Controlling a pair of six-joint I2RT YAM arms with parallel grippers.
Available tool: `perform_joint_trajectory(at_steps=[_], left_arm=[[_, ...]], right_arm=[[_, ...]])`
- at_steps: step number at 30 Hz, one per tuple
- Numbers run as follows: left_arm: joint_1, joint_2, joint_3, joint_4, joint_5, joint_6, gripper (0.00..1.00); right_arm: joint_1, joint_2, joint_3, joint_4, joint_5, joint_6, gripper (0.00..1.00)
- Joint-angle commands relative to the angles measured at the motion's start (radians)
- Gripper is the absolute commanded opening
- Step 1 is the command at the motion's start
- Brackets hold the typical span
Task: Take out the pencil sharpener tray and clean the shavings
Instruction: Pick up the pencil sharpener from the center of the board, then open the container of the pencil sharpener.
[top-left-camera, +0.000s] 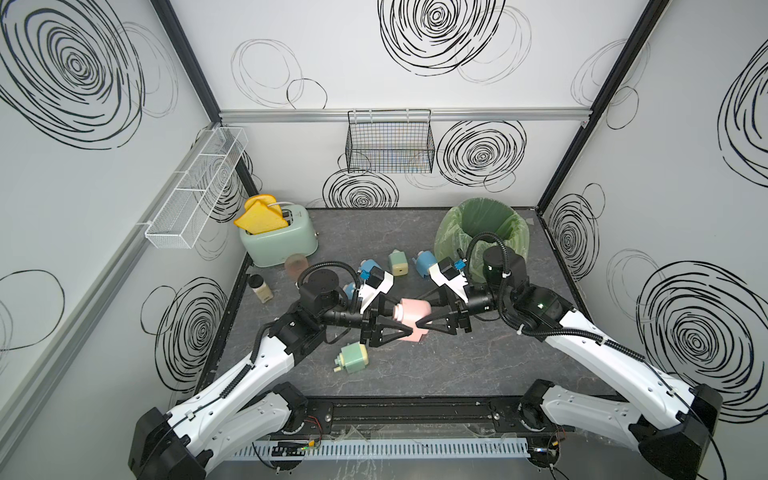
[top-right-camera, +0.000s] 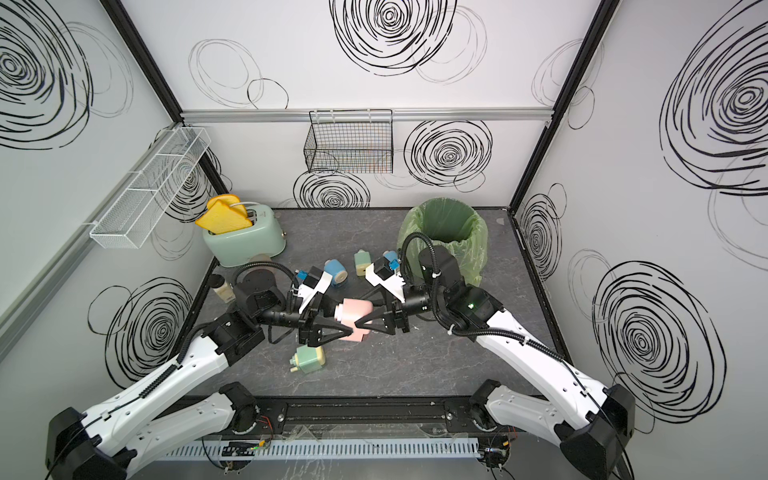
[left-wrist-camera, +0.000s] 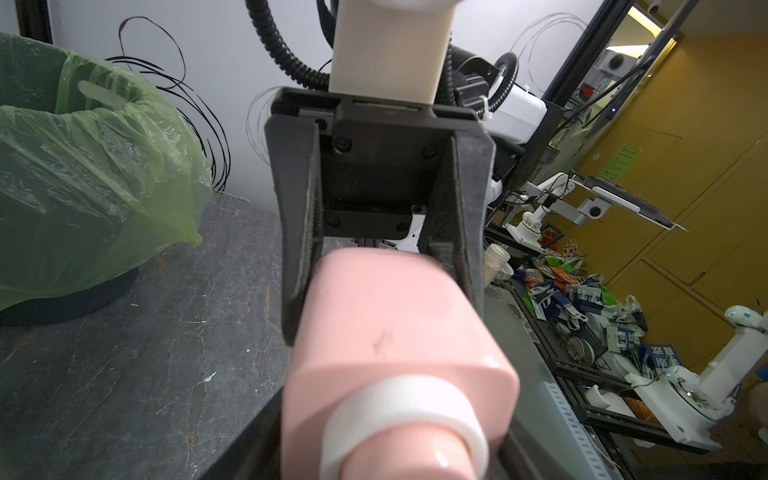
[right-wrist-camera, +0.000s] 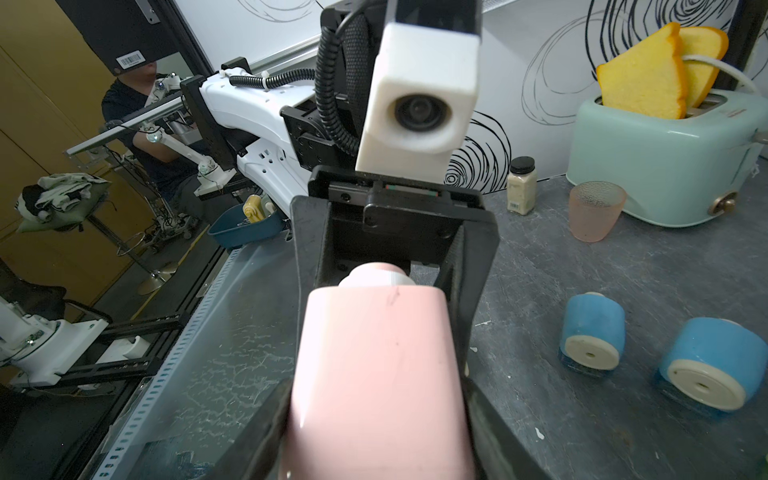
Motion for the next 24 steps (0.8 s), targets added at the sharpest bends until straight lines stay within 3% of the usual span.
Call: perform_joint_trajectory(at_steps=[1, 4, 6, 11, 15, 24], left_arm=[[-0.004, 0.002, 0.007, 0.040, 0.026, 0.000, 0.59], [0.002, 0.002, 0.015, 0.021, 0.017, 0.018, 0.37], [0.017, -0.002, 0.023, 0.004, -0.003, 0.033, 0.29], [0.064, -0.063, -0.027, 0.030, -0.041, 0.080, 0.28], [0.086, -0.144, -0.107, 0.084, -0.119, 0.105, 0.28], [0.152, -0.177, -0.211, 0.288, -0.024, 0.053, 0.24]], right_arm=[[0.011, -0.007, -0.005, 0.074, -0.024, -0.008, 0.35], [0.011, -0.013, -0.006, 0.075, -0.021, -0.008, 0.36], [0.011, -0.023, -0.015, 0.077, -0.003, -0.008, 0.44], [-0.022, -0.104, -0.125, 0.185, 0.021, 0.010, 0.66], [-0.069, -0.176, -0.252, 0.325, -0.013, 0.065, 0.78], [-0.089, -0.196, -0.374, 0.487, -0.059, 0.075, 0.85]])
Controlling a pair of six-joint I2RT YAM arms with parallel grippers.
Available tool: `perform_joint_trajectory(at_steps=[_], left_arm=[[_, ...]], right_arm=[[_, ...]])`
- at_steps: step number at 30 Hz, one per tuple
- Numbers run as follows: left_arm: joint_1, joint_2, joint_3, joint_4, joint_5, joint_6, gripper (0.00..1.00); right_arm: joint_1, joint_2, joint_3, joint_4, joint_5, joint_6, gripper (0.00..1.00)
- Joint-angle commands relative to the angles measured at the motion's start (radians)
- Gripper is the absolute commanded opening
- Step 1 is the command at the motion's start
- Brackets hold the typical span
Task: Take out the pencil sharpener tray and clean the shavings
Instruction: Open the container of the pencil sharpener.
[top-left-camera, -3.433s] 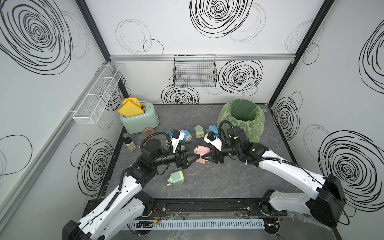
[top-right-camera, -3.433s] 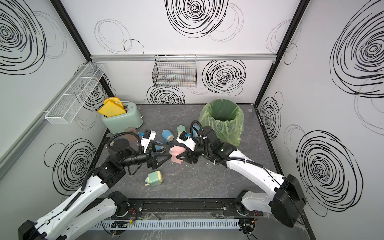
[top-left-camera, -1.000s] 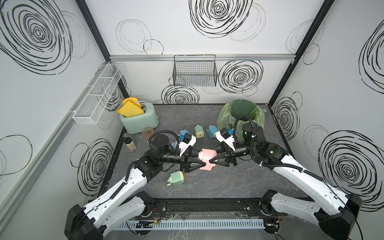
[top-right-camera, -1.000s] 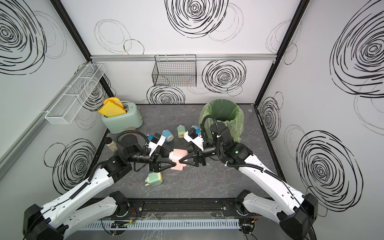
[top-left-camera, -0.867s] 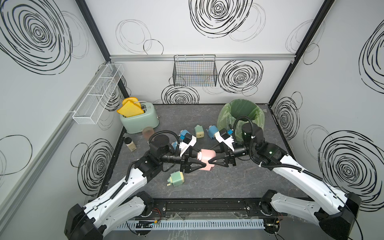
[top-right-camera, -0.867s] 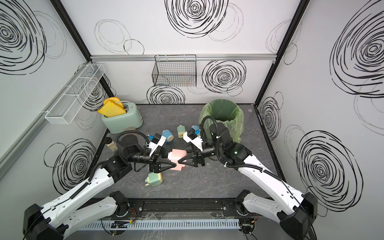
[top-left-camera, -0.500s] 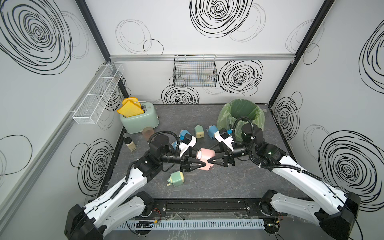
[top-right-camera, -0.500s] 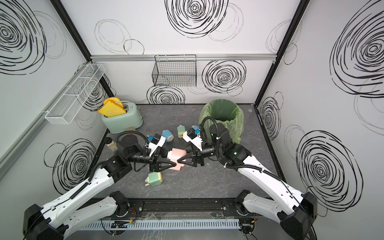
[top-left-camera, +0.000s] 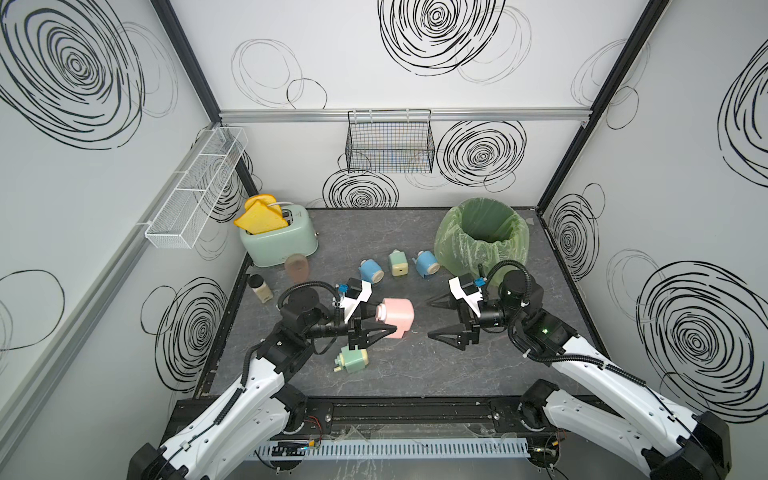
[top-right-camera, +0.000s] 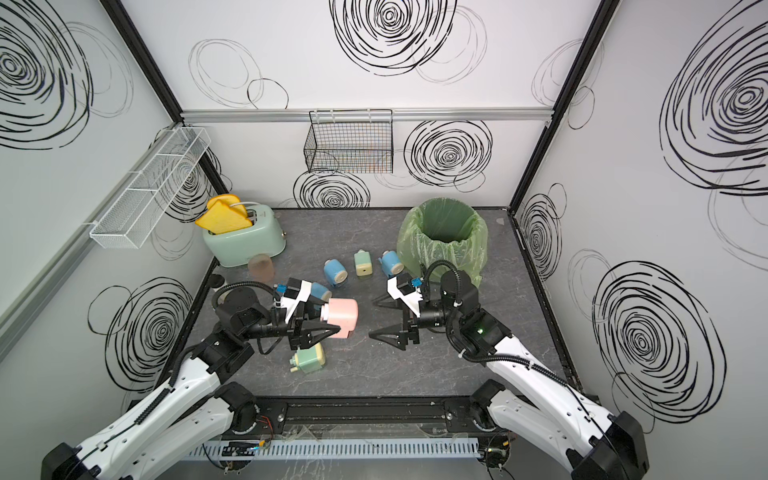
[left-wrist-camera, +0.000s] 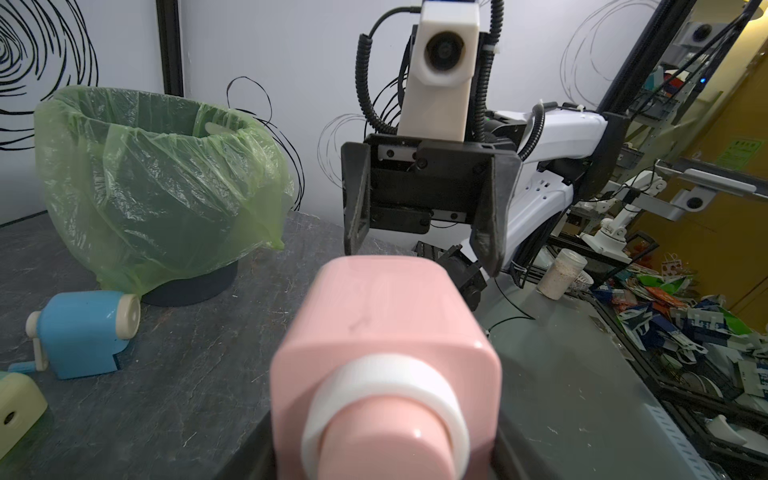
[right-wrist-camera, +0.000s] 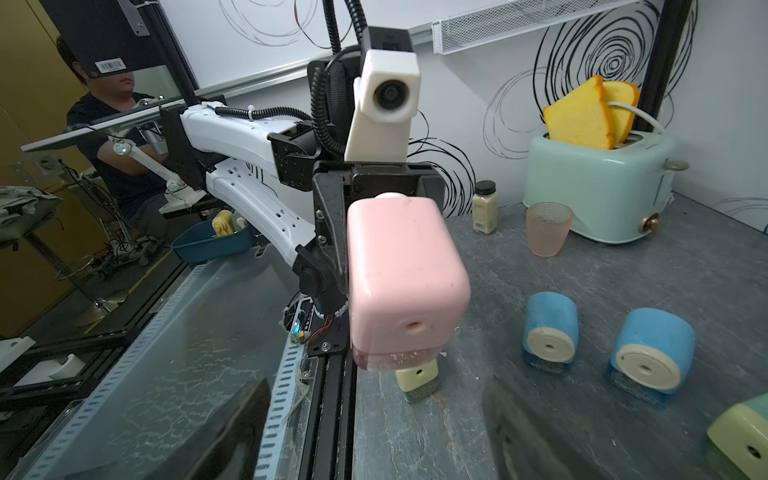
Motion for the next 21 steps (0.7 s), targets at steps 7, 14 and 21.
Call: perform_joint_trajectory(at_steps=[7, 14, 21], left_arm=[[0.027, -0.008, -0.072, 0.496, 0.045, -0.092, 0.20], [-0.007, -0.003, -0.079, 0.574, 0.113, -0.095, 0.20], [-0.027, 0.015, -0.079, 0.596, 0.152, -0.117, 0.19]], right_arm=[[-0.004, 0.066, -0.052, 0.256, -0.053, 0.062, 0.88], [0.033, 0.111, -0.033, 0.320, -0.027, 0.077, 0.87], [0.104, 0.112, -0.021, 0.337, 0.031, 0.042, 0.88]])
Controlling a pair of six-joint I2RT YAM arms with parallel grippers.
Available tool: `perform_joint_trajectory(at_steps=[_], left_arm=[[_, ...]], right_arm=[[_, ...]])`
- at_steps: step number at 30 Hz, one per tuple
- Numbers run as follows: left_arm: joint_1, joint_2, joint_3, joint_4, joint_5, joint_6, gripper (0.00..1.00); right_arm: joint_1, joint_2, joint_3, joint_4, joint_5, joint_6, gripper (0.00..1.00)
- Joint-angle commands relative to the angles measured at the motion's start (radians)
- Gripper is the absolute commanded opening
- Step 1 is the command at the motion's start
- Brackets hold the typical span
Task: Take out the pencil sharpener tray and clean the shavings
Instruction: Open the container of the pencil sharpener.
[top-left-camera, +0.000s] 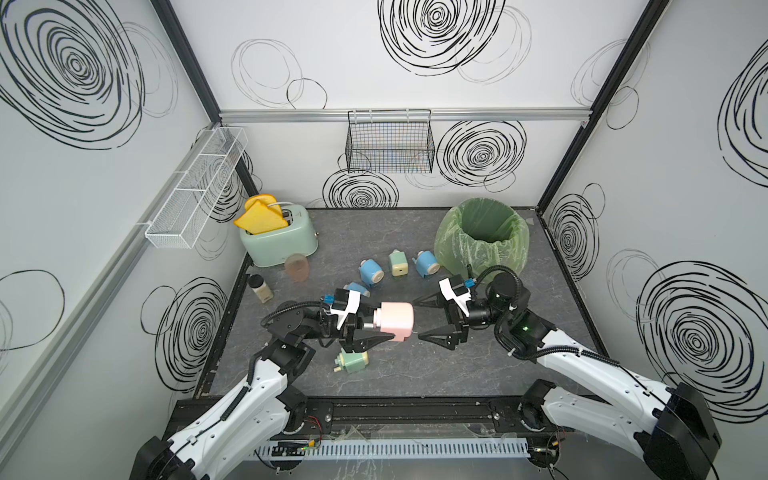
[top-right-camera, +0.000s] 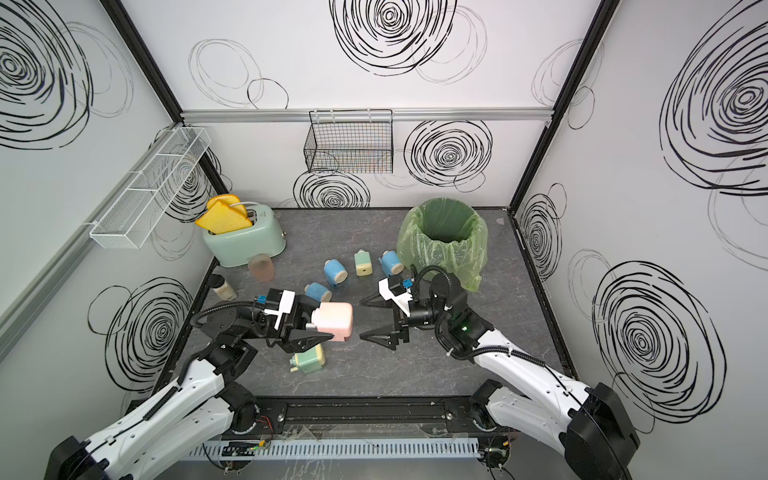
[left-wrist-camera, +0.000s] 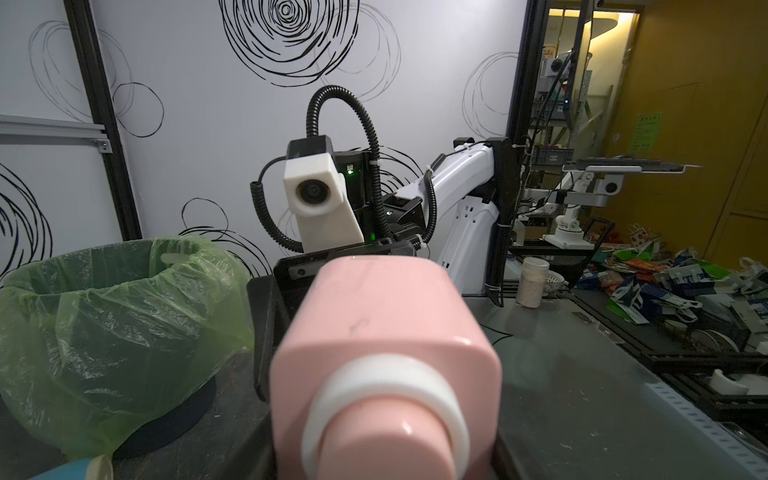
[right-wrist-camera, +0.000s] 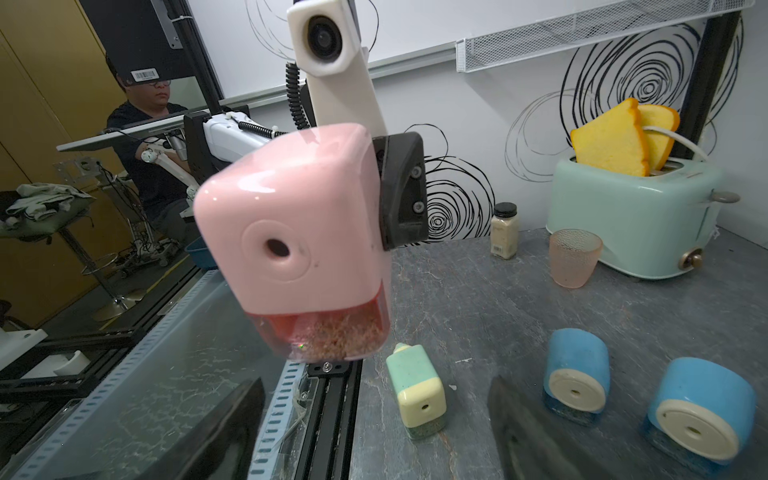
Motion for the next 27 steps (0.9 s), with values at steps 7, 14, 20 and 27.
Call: perform_joint_trajectory(at_steps=[7, 14, 20, 27], left_arm=[[-0.014, 0.018, 0.001, 0.119, 0.042, -0.038, 0.19], [-0.017, 0.013, -0.007, 0.108, 0.015, -0.030, 0.19], [-0.013, 0.009, -0.008, 0.104, 0.002, -0.024, 0.19], [-0.013, -0.003, -0.011, 0.108, -0.005, -0.023, 0.19]], right_arm=[[0.089, 0.008, 0.037, 0.068, 0.118, -0.037, 0.88], [0.137, 0.009, 0.034, 0.096, 0.216, -0.037, 0.87], [0.147, 0.015, 0.034, 0.089, 0.232, -0.035, 0.77], [0.149, 0.024, 0.033, 0.072, 0.225, -0.029, 0.53]])
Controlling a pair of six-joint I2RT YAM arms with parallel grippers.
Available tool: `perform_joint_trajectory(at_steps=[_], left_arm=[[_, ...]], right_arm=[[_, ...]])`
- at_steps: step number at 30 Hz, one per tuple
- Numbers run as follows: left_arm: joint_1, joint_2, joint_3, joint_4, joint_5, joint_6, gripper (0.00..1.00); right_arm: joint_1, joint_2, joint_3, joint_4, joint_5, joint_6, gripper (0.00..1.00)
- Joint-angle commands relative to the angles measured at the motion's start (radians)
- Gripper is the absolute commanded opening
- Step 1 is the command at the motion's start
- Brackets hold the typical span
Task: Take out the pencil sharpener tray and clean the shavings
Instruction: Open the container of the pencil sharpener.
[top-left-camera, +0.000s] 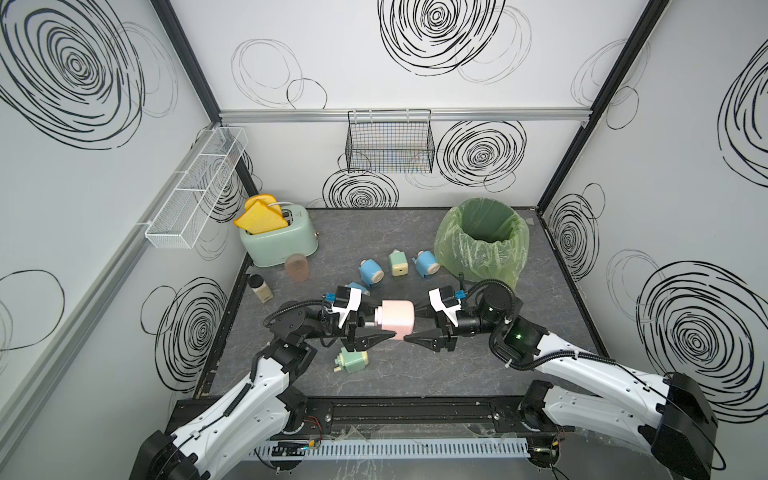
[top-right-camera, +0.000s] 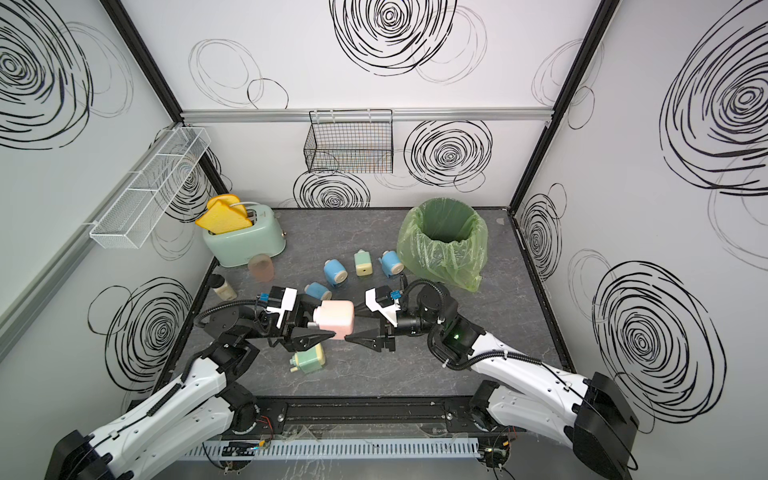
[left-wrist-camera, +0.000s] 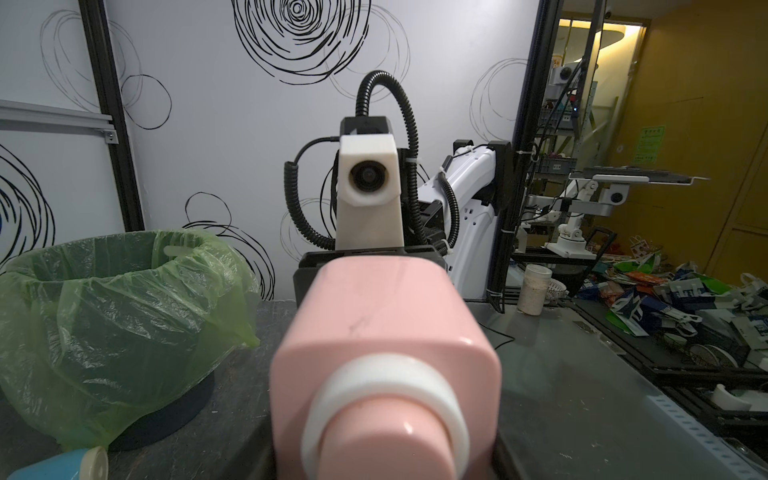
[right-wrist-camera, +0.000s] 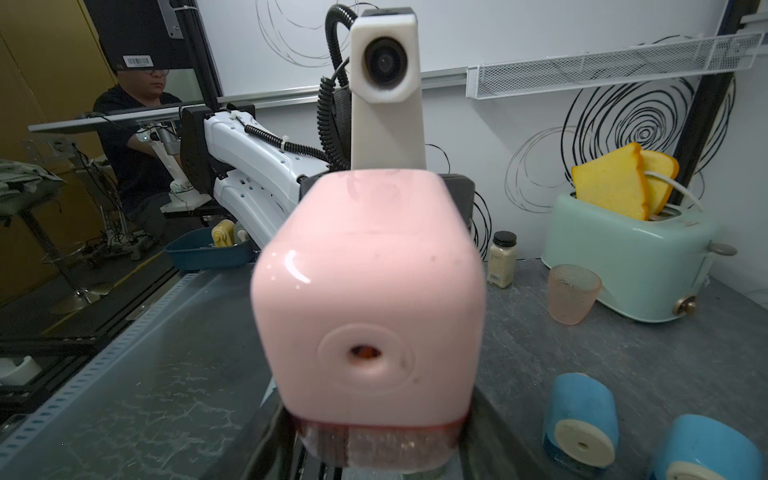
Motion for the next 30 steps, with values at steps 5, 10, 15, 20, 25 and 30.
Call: perform_joint_trajectory(at_steps=[5, 10, 15, 20, 25, 30], left_arm=[[-0.004, -0.030, -0.002, 0.077, 0.024, 0.005, 0.18], [-0.001, -0.053, -0.006, 0.076, 0.036, -0.002, 0.18], [0.002, -0.066, -0.012, 0.071, 0.039, -0.002, 0.18], [0.003, -0.068, -0.012, 0.072, 0.040, -0.003, 0.18], [0.002, -0.066, -0.012, 0.083, 0.039, -0.012, 0.18], [0.001, -0.065, -0.015, 0.106, 0.036, -0.027, 0.18]], right_arm=[[-0.001, -0.014, 0.014, 0.006, 0.030, -0.013, 0.43], [-0.060, -0.035, 0.011, -0.041, -0.054, -0.048, 0.30], [-0.138, -0.063, 0.004, -0.056, -0.127, -0.036, 0.27], [-0.176, -0.093, 0.005, -0.092, -0.160, -0.037, 0.27], [-0.187, -0.110, 0.005, -0.120, -0.164, -0.045, 0.27], [-0.187, -0.099, 0.004, -0.090, -0.171, -0.024, 0.27]])
